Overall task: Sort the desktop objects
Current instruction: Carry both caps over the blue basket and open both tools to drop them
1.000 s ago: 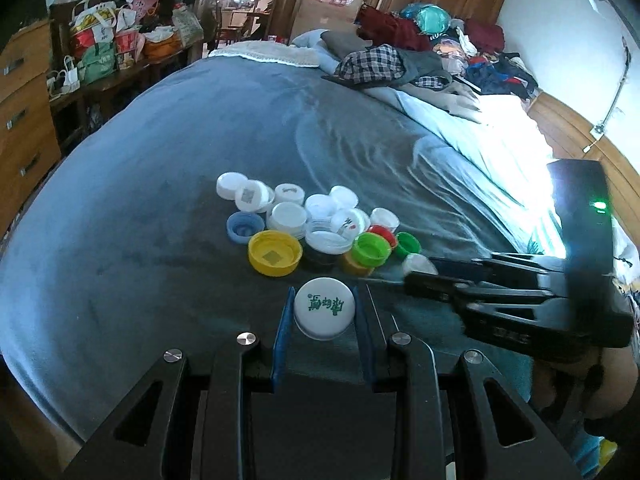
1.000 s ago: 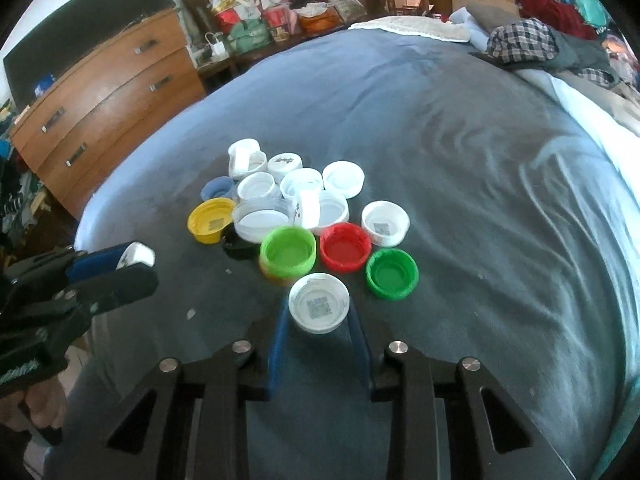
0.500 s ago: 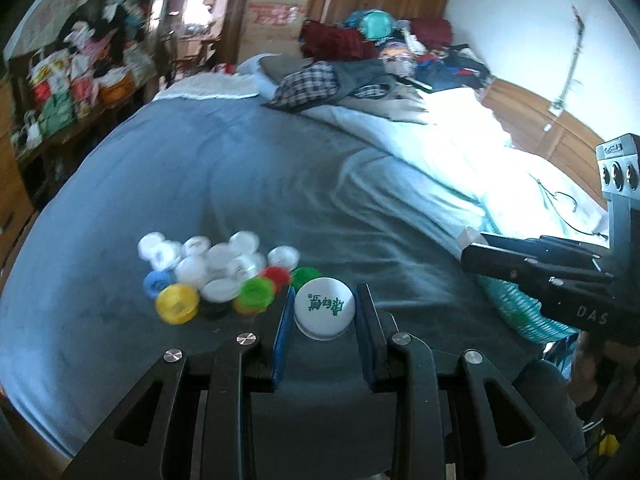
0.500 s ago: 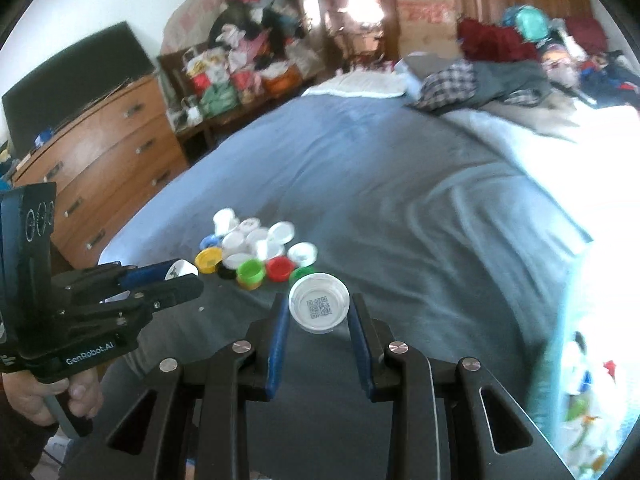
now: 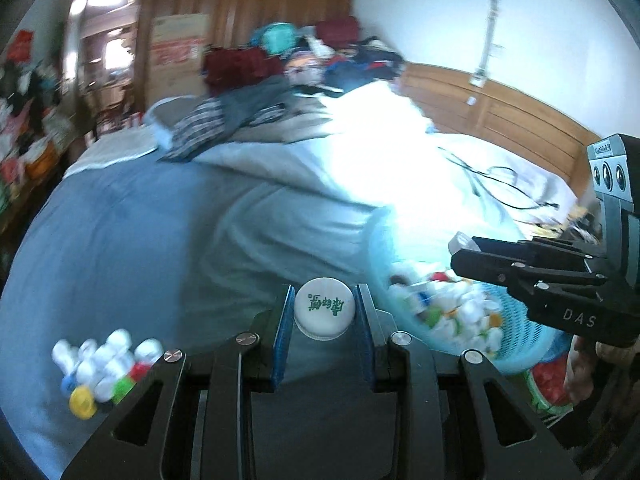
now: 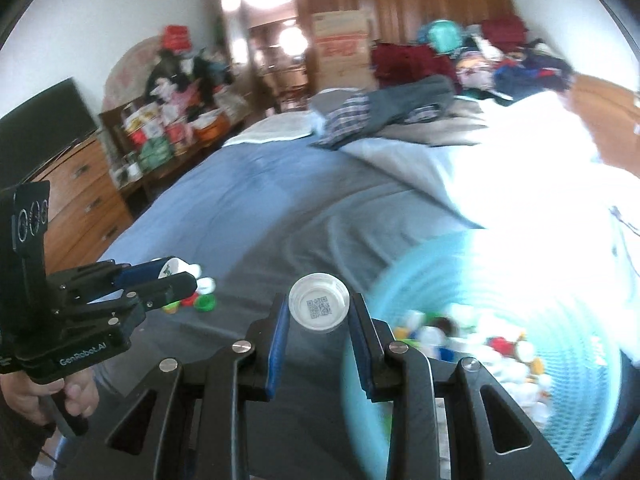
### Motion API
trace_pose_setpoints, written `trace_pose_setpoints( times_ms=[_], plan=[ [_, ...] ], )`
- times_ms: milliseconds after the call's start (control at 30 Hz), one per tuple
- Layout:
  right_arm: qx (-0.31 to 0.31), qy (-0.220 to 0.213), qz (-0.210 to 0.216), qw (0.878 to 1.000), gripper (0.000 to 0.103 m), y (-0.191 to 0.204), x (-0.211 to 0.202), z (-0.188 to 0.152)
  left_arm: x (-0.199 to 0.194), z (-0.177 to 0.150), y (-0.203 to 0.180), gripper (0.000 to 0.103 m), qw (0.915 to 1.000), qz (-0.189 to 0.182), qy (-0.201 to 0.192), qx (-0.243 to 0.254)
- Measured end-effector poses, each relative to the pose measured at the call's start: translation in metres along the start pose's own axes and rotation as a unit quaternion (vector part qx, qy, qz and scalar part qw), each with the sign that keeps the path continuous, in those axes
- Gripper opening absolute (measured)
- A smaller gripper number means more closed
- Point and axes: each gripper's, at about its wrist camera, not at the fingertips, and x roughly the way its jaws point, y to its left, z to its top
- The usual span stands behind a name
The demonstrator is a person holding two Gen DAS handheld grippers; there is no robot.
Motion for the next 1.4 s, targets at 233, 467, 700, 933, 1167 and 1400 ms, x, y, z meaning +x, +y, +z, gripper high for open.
trace_pose_setpoints(
  times_ms=[233, 467, 700, 933, 1167, 1400],
  plan=[
    [0.039, -0.010, -0.048, 0.998, 0.032, -0.064, -0.030, -0.001, 0.034, 0.036, -0.060, 0.025, 0.9982, -0.043, 0.006, 0.041],
    [0.075, 0.009, -0.074, 0.994, 0.033, -0.119, -0.044, -0.010, 0.078, 0.053, -0.116, 0.025, 0.9922, -0.066, 0.067, 0.081],
    [0.090, 0.026, -0.072, 0.993, 0.033, -0.137, -0.044, -0.019, 0.102, 0.046, -0.144, 0.025, 0.9864, -0.051, 0.117, 0.104],
    [0.090, 0.026, -0.070, 0.993, 0.033, -0.133, -0.041, -0.022, 0.102, 0.044, -0.146, 0.025, 0.9866, -0.042, 0.117, 0.105],
    [0.089, 0.025, -0.070, 0.993, 0.033, -0.130, -0.041, -0.022, 0.105, 0.045, -0.147, 0.025, 0.9864, -0.043, 0.117, 0.107],
    [0.089, 0.027, -0.070, 0.993, 0.033, -0.130, -0.040, -0.022, 0.107, 0.045, -0.145, 0.025, 0.9866, -0.045, 0.118, 0.103]
  ],
)
